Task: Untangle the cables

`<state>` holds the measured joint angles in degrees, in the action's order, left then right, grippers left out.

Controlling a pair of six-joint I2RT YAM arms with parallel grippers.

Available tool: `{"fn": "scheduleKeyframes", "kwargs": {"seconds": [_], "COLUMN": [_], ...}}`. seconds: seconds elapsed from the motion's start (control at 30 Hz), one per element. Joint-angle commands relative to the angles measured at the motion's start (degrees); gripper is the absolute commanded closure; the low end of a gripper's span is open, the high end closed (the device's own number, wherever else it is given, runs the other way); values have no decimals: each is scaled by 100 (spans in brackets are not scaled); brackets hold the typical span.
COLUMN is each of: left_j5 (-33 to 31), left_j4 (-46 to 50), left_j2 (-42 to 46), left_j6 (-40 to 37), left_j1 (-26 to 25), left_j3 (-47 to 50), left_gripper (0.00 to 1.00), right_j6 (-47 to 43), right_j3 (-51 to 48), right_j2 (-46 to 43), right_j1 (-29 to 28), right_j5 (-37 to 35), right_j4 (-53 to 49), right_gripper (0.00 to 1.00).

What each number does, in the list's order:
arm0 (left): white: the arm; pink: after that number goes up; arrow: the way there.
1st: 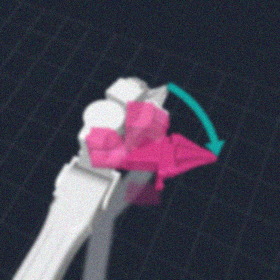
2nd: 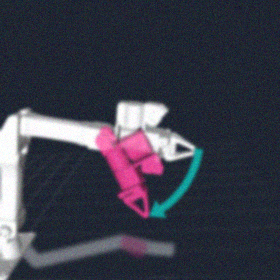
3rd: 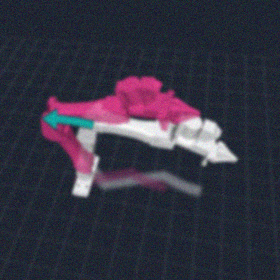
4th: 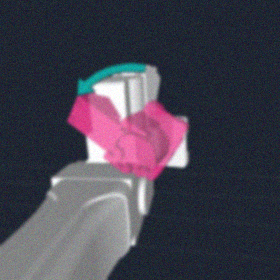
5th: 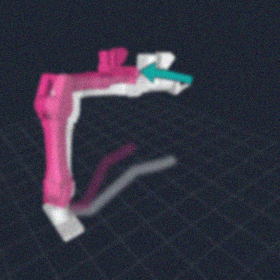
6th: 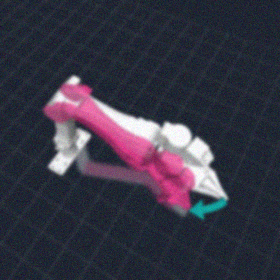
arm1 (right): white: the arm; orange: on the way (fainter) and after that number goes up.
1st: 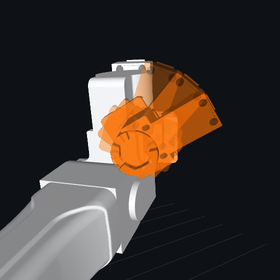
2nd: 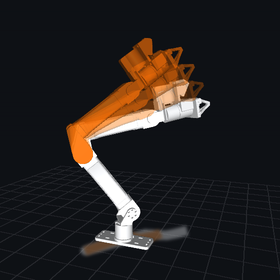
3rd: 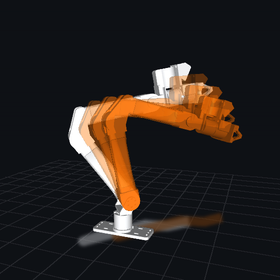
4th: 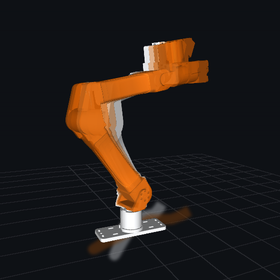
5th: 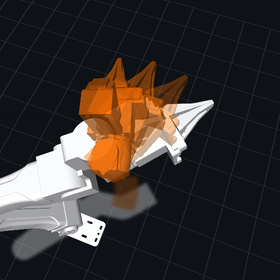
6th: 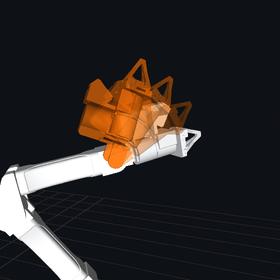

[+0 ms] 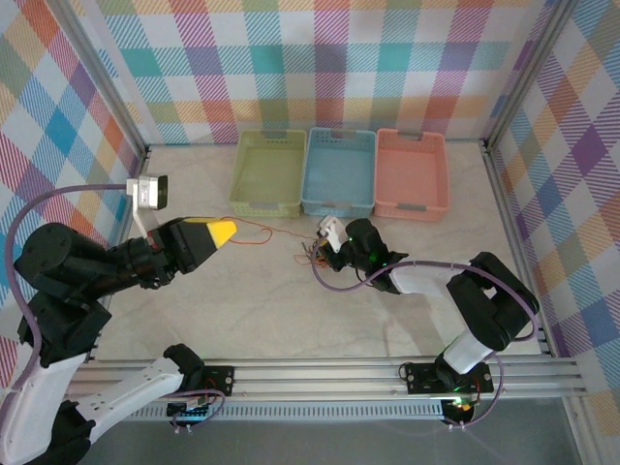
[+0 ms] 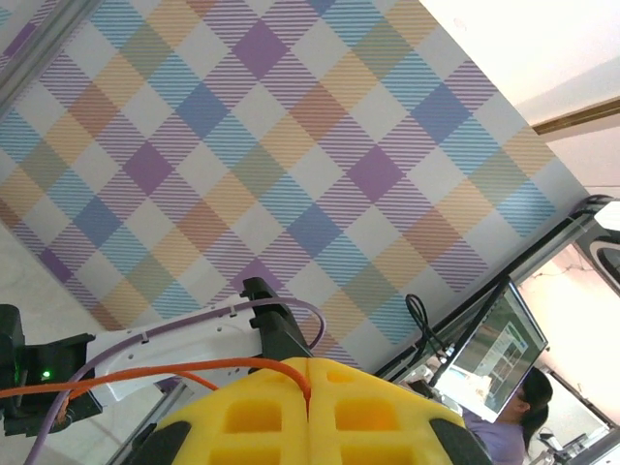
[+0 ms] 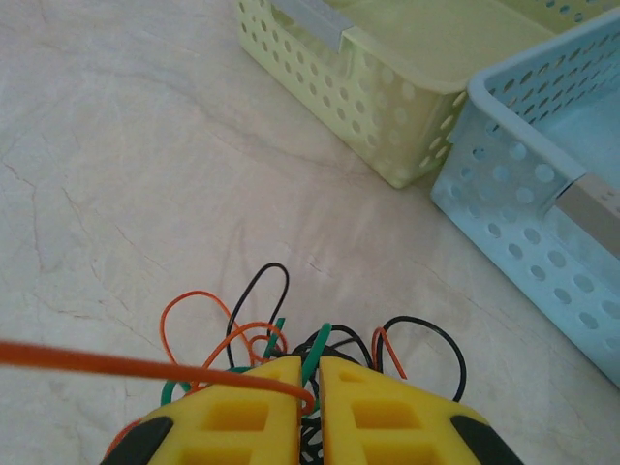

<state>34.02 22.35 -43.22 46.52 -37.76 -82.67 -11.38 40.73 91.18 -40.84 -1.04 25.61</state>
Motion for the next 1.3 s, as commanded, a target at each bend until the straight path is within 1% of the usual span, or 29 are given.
{"fn": "scheduleKeyframes", "kwargs": {"seconds": [0.0,0.1,0.43,0.57,0.67,0.8,0.9,0.97,1.17,1.27], "left_j5": [91,-39,-252,-315,-420,-774,-1472,-1829,-3564,-3805], "left_j4": [-223,-34,57,72,166,657,1452,1688,2273,2379], "left_j2": [95,110,-57,-83,-56,-37,-56,49,726,784], "left_j6": [26,-169,-380,-354,-547,-904,-1059,-1174,-1368,-1304], "left_j1": [-92,-91,-91,-91,-91,-91,-91,-91,-91,-91], "left_j3": [-248,-530,-1121,-965,-1044,-1164,-1091,-697,1224,2041], "left_gripper": [100,100,100,100,100,100,100,100,100,100], "right_j6": [109,118,162,177,205,206,206,199,191,197], "right_j3": [163,194,270,276,311,295,287,242,174,172], "right_j2": [102,126,181,188,208,188,164,126,63,76], "right_j1": [50,54,76,88,94,95,103,101,104,103], "right_j5": [-218,-203,-160,-186,-191,-170,-153,-100,29,49], "right_j4": [-225,-275,-398,-403,-463,-468,-446,-367,-245,-240], "right_gripper": [85,83,83,83,83,84,84,85,86,86]}}
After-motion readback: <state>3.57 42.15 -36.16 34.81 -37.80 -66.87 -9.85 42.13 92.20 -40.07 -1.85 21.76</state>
